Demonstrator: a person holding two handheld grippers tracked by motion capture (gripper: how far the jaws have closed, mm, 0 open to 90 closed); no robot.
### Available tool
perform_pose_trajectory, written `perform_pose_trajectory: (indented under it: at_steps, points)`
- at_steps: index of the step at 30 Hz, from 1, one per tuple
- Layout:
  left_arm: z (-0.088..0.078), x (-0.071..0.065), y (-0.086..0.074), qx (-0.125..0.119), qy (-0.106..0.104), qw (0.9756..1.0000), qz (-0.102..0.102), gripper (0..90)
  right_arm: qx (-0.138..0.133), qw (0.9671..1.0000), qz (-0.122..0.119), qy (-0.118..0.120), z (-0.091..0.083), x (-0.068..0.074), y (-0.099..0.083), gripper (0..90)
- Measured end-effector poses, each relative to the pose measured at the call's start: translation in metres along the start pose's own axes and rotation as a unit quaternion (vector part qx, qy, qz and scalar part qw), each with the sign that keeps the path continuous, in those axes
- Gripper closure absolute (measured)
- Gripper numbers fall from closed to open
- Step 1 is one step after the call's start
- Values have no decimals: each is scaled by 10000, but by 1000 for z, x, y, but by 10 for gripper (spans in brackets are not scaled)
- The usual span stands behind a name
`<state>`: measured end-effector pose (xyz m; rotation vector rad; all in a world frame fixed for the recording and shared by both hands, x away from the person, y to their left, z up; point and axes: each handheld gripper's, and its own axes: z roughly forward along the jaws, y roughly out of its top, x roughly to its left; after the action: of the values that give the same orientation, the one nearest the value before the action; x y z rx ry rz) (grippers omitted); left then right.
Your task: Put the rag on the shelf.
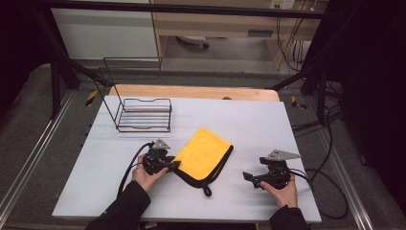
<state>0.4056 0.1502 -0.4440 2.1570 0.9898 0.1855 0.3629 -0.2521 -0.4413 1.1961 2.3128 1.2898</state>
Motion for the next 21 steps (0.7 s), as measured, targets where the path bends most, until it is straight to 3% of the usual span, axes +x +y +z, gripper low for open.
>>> perform_pose_trajectory:
  at_steps: [5, 10, 16, 21]
  points:
    - [1, -2, 0, 27, -3, 10000, -87, 711, 22, 10000, -34, 30, 5, 11, 6, 42]
    - [1, -7, 2, 100, 124, 9999, 12, 732, -40, 9999, -38, 111, 10, 22, 10, 64]
    - [2, -9, 2, 111, 179, 9998, 69, 751, 32, 9999, -116, 86, 26, 46, 17, 105]
    - [2, -9, 2, 111, 169, 9998, 85, 754, 118, 9998, -30, 136, 45, 67, 23, 142]
